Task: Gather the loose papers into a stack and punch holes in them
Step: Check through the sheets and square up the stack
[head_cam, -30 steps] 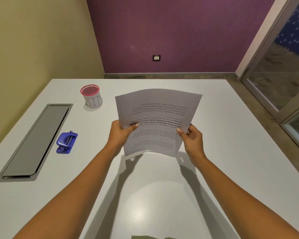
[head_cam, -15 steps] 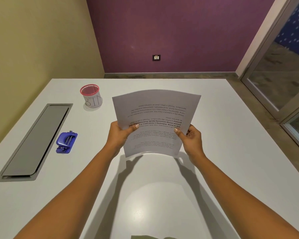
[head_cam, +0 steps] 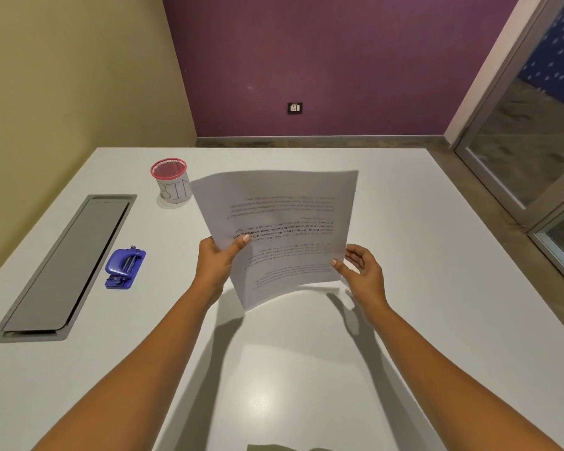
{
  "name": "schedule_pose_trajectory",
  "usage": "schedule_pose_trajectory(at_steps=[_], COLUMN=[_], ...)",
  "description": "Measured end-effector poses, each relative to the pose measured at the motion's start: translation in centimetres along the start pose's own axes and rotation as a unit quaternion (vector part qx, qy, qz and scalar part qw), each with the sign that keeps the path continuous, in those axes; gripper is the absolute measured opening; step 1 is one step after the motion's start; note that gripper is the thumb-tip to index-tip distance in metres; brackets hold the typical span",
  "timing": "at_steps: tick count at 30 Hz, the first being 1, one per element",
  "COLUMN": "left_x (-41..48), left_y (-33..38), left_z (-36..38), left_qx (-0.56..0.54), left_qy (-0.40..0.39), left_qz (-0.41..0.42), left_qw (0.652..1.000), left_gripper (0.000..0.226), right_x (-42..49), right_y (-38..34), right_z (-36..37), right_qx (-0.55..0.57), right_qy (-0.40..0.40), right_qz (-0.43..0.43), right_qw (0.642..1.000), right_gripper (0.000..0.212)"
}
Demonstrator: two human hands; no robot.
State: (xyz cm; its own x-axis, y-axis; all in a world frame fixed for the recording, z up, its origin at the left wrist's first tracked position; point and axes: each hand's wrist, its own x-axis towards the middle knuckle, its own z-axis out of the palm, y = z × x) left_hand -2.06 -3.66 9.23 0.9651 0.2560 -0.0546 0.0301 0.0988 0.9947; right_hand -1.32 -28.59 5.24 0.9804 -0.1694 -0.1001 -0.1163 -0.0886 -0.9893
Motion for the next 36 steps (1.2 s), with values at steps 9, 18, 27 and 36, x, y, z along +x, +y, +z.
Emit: schedule_pose_trajectory(at_steps=[9, 18, 27, 36], left_x=[-0.4, -0.5, 1.0, 0.5], left_y=[0.3, 0.0, -0.2, -1.7], left_z=[0.2, -0.3, -5.0, -5.0], left_qx=[-0.114, -0.187, -0.107, 0.082], left_qy=[0.064, 0.068, 0.065, -0.019], left_qz=[-0.026, -0.071, -0.067, -0.100], left_qw=[0.991, 0.977, 0.990, 0.991], left_gripper=[0.044, 0.043, 0.031, 0.020], right_x=[-1.4, -1.0, 0.2, 1.0], right_y=[1.9, 0.5, 1.1, 0.0], right_z=[0.8, 1.6, -2.5, -2.9], right_qx=[0.124, 0.225, 0.113, 0.037], right_qy=[-0.108, -0.034, 0.020, 0.010], right_qz=[0.210, 0.152, 0.065, 0.016], right_qw=[0.964, 0.962, 0.991, 0.999], right_gripper=[0.032, 0.010, 0.010, 0.008])
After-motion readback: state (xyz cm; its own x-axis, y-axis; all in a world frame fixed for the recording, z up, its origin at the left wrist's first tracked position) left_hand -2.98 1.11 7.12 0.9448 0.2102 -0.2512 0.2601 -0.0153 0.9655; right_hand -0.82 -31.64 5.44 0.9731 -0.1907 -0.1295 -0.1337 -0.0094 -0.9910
